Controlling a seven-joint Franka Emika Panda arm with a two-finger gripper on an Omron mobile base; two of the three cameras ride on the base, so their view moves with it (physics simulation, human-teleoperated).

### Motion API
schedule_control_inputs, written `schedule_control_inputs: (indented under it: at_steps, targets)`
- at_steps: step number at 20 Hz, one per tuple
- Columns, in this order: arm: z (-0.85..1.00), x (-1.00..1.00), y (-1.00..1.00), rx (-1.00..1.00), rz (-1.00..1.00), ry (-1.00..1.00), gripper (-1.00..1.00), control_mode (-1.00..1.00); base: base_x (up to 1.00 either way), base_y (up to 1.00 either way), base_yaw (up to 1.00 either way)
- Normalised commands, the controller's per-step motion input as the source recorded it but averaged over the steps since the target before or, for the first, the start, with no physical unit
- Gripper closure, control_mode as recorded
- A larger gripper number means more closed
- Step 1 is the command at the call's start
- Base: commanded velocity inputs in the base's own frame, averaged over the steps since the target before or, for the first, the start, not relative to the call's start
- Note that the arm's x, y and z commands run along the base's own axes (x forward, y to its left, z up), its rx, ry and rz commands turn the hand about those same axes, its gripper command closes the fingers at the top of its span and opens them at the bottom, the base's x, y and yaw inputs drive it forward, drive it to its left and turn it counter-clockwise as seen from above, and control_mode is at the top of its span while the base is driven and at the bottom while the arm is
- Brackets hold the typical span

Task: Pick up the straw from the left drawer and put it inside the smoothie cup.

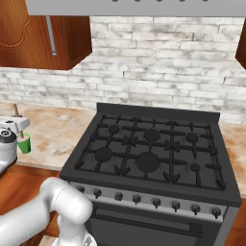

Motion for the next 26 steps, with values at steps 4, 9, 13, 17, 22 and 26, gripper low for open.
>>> schedule_control_inputs:
  at_steps: [4,9,13,17,22,26]
  targets:
    - [-0.22,0.11,0.0,0.0,0.02,0.0,1.0,-1.0,0.0,0.0,0.0]
    - [-0.21,0.03,0.01,0.0,0.02,0.0,1.0,-1.0,0.0,0.0,0.0]
    - [-0.09,0.0,0.08,0.0,0.01,0.0,1.0,-1.0,0.0,0.0,0.0]
    - [-0.06,0.01,0.15,0.0,0.0,0.0,1.0,-1.0,0.0,0.0,0.0]
    - [0.0,0.04,0.26,0.0,0.0,0.0,1.0,-1.0,0.0,0.0,0.0]
    - [0.0,0.09,0.2,0.0,0.0,0.0,1.0,-1.0,0.0,0.0,0.0]
